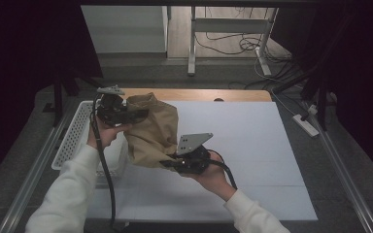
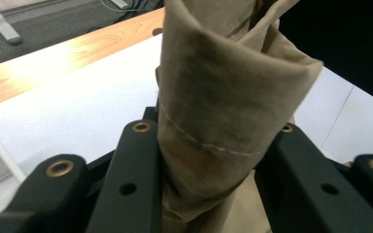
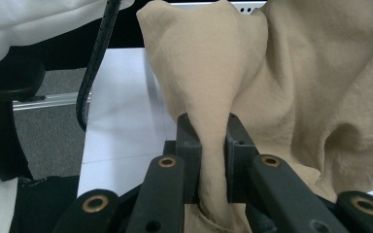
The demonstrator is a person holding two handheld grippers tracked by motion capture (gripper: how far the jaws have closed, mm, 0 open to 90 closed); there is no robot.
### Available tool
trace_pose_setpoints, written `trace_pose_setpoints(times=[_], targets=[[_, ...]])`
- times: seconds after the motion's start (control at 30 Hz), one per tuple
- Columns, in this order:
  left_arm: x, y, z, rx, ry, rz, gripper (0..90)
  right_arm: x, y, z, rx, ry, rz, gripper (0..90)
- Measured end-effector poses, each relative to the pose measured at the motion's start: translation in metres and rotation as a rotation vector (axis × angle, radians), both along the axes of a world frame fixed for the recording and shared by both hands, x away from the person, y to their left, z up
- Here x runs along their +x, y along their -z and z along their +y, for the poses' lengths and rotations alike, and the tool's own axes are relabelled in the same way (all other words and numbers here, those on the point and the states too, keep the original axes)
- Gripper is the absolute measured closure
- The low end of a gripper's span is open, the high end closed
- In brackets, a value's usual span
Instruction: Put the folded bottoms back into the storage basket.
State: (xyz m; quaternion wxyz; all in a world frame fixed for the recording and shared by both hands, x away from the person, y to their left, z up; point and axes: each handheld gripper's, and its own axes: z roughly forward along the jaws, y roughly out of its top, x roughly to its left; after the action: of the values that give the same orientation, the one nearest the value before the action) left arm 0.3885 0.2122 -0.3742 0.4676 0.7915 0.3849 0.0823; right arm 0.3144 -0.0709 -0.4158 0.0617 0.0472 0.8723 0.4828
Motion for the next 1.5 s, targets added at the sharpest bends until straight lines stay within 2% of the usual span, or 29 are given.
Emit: trace_pose_setpoints(times=[1.1,1.5], targets=[[-0.016,-0.007,0.064,-0.009,-0.099,-0.006,70.4,0.006,-0.004,0.059,0.017,-0.063,0.013,80.2],[-0.016,-0.008,0.087,-0.007,-0.134,-0.003,70.4,0.012,-0.006,0.085,0.018,-0.077,0.015,80.2]])
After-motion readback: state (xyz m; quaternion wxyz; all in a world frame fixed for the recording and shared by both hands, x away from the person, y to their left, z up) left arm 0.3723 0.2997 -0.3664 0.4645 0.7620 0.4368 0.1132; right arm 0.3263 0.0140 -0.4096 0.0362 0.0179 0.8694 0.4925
